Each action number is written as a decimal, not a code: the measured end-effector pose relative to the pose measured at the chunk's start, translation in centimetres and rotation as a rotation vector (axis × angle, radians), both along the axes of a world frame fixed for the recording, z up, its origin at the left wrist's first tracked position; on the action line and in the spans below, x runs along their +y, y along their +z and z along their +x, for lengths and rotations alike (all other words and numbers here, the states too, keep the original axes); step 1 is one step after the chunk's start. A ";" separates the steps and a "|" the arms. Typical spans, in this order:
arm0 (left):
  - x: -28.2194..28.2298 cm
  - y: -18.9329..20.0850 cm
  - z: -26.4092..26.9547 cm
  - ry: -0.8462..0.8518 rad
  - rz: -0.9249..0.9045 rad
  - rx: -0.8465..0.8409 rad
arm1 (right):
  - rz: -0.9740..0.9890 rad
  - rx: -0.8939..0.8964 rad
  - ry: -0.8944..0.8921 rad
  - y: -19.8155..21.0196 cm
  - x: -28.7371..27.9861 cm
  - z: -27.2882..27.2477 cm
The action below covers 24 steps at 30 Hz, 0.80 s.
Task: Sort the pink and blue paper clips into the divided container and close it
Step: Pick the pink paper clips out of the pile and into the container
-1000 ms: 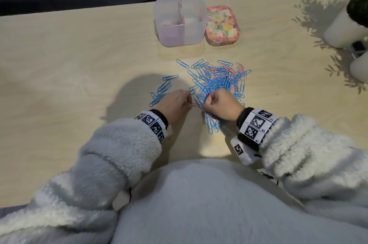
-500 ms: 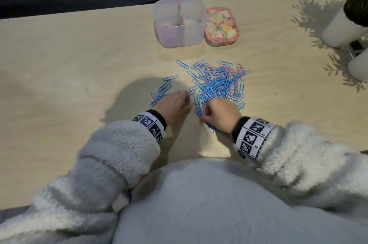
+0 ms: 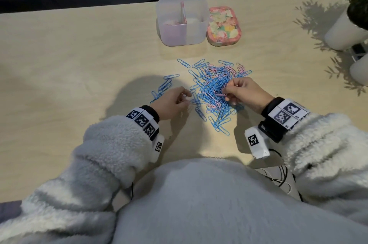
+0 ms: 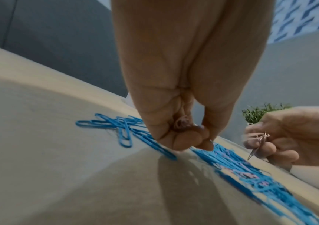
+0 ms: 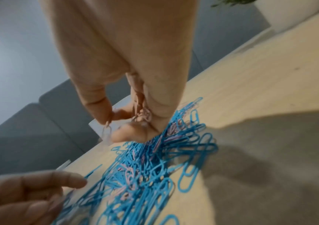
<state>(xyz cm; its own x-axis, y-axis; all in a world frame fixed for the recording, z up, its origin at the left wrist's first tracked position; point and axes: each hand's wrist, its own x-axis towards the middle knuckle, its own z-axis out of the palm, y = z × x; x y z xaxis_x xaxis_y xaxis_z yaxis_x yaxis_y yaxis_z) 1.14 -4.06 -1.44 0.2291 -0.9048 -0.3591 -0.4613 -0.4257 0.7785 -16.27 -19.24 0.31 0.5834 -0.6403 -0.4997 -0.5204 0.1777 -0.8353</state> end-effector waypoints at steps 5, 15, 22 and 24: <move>-1.2 0.1 -1.5 0.044 0.107 0.246 | 0.291 -0.188 -0.137 0.1 0.0 -0.1; -1.1 -0.4 -1.6 -0.265 0.008 -0.311 | -0.633 0.216 0.592 -1.0 1.8 0.6; -0.2 0.5 0.4 -0.288 0.020 -0.368 | -0.784 0.291 0.664 -1.0 2.0 0.8; 0.0 0.6 0.9 -0.293 0.027 -0.394 | -0.619 0.192 0.561 -0.8 1.5 0.9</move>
<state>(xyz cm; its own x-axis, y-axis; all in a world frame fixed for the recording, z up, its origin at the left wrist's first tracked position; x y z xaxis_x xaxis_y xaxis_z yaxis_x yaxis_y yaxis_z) 2.03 -4.03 -0.81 0.0895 -0.9430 -0.3206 -0.8221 -0.2516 0.5107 -15.40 -17.79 -0.53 0.8364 -0.4725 -0.2779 -0.5374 -0.6071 -0.5853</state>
